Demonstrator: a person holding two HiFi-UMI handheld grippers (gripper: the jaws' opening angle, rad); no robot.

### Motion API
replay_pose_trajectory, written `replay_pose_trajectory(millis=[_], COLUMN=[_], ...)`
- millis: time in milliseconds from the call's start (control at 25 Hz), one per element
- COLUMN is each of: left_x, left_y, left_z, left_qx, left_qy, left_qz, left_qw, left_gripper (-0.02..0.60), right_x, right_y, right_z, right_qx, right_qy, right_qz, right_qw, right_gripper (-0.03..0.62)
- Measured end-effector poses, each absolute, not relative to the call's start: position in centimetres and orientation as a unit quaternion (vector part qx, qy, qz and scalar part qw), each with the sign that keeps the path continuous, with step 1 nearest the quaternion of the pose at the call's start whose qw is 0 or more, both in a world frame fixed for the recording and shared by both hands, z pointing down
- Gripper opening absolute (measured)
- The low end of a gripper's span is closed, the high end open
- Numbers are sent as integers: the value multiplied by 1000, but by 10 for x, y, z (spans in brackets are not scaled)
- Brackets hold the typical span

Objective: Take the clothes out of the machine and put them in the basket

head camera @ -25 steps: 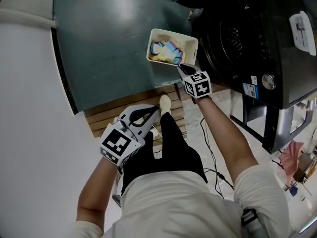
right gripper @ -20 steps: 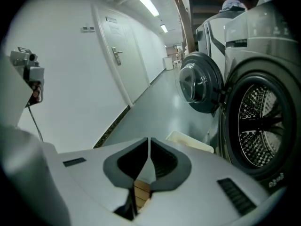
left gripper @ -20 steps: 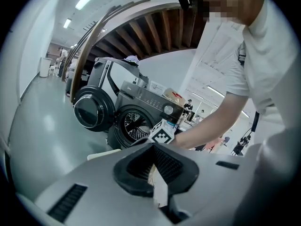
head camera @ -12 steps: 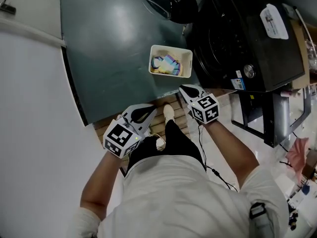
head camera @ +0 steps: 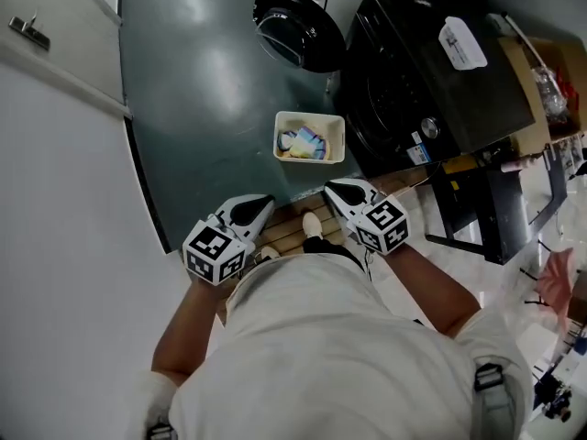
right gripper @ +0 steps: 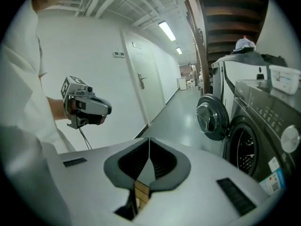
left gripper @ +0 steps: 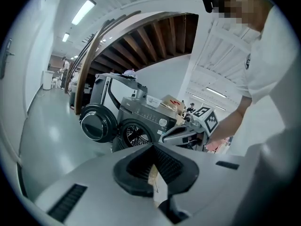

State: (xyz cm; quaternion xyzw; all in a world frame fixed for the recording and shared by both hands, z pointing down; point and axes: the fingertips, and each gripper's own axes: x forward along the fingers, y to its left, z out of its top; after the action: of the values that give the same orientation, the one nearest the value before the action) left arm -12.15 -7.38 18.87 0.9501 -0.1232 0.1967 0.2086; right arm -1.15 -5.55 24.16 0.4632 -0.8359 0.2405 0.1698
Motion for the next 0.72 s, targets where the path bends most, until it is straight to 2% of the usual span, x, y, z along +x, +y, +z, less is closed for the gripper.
replay_pose_trajectory(millis=[280, 720], left_x=[-125, -137], left_y=[-68, -57], left_z=[165, 161], left_qx=[956, 957], left_qy=[-127, -124], left_qz=[184, 187], left_qw=[191, 185], left_gripper=[-3, -3], right_x=[-11, -24], right_y=[-36, -23], right_z=[203, 187], right_qx=[477, 482], right_qy=[-839, -840], right_qz=[213, 210], right_qw=[155, 135], right_gripper=[12, 8])
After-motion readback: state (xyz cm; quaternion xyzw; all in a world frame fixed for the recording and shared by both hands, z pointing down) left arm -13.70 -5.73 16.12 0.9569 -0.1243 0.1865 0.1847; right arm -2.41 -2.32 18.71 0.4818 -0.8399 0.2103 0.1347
